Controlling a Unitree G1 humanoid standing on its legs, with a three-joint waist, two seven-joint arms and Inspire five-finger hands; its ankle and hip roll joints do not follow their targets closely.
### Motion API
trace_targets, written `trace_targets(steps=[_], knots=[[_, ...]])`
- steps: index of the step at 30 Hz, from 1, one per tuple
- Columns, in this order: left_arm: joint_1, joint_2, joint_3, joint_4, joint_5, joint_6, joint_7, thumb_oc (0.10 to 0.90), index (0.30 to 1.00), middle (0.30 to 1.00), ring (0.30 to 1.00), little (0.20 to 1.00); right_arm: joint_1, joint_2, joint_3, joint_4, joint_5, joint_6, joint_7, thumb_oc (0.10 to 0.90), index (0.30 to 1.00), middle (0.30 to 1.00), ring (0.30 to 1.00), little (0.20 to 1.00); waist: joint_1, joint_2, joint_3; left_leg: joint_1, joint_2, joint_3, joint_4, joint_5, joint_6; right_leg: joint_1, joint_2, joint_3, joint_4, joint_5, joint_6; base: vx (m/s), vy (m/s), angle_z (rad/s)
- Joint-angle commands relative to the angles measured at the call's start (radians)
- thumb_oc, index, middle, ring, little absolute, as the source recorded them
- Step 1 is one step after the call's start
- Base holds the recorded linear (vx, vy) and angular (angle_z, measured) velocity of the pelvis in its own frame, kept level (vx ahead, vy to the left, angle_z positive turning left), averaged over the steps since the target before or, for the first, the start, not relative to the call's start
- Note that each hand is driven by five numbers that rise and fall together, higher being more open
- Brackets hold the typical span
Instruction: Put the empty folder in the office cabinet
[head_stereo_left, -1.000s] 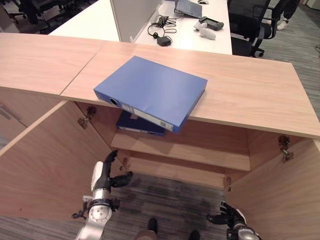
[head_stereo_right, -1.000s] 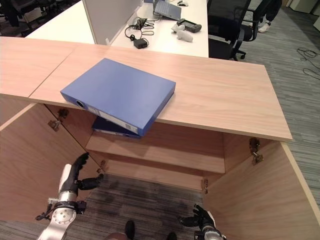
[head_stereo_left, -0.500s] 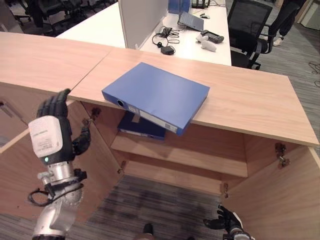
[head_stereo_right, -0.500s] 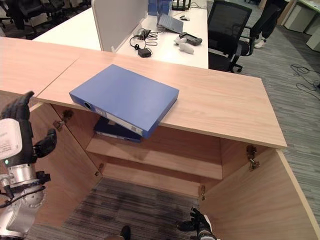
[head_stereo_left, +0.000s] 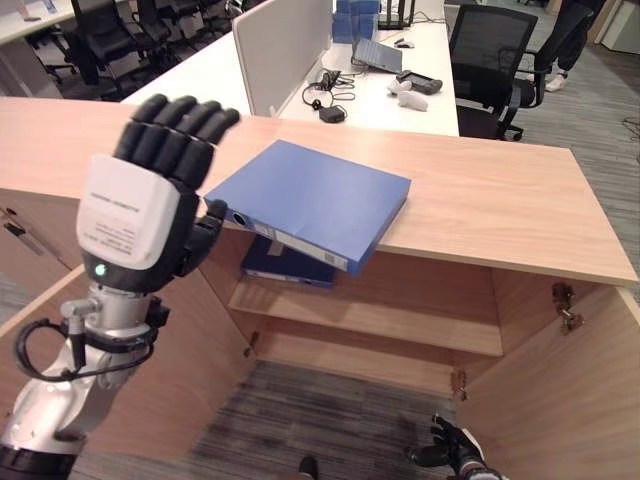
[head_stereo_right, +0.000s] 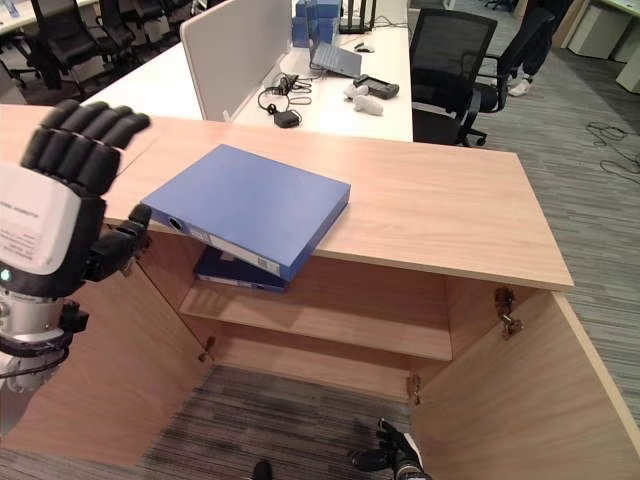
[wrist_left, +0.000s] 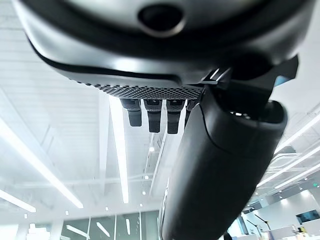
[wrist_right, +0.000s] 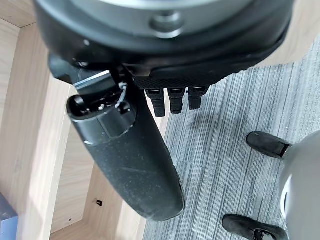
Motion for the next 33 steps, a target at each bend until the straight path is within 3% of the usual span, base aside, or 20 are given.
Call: trace_targets(steps=[1,5,17,33], knots=[[-0.141,-0.025,0.015,0.018,-0.146,-0.032,-0.038,0.8,0.9,0.9,0.9,0.9,-0.088,-0.049,0.0,-0.012,-0.019,-0.064,0.009,0.8,0.9,0.9,0.9,0.9,-0.012,0.021,0.001,0.036,0.094,-0.06,-0.003,-0.072,-0.097,0.034,-0.083,-0.013,0.025,-0.081,0.14,0.0,0.0,0.0],[-0.134,-0.072,0.0,0.044,-0.223,-0.045,-0.094,0.8,0.9,0.9,0.9,0.9,-0.081,-0.046,-0.009,-0.007,-0.016,-0.06,0.015,0.8,0.9,0.9,0.9,0.9,-0.023,0.028,0.003,0.037,0.093,-0.055,-0.005,-0.072,-0.096,0.035,-0.082,-0.009,0.021,-0.08,0.138,0.0,0.001,-0.01],[-0.133,-0.11,-0.015,0.091,-0.322,-0.049,-0.191,0.8,0.9,0.9,0.9,0.9,-0.063,-0.041,-0.034,0.014,0.004,-0.051,0.025,0.8,0.9,0.9,0.9,0.9,-0.04,0.025,0.005,0.051,0.096,-0.046,-0.007,-0.078,-0.096,0.045,-0.082,0.0,0.016,-0.083,0.136,0.0,0.0,-0.03],[-0.233,0.038,-0.073,0.127,-0.205,-0.036,-0.207,0.8,0.9,0.9,0.9,0.9,-0.048,-0.037,-0.032,0.049,0.015,-0.043,0.045,0.8,0.9,0.9,0.9,0.9,-0.066,0.03,0.0,0.062,0.097,-0.03,-0.007,-0.082,-0.097,0.048,-0.079,0.008,0.013,-0.082,0.14,0.0,0.001,0.0]])
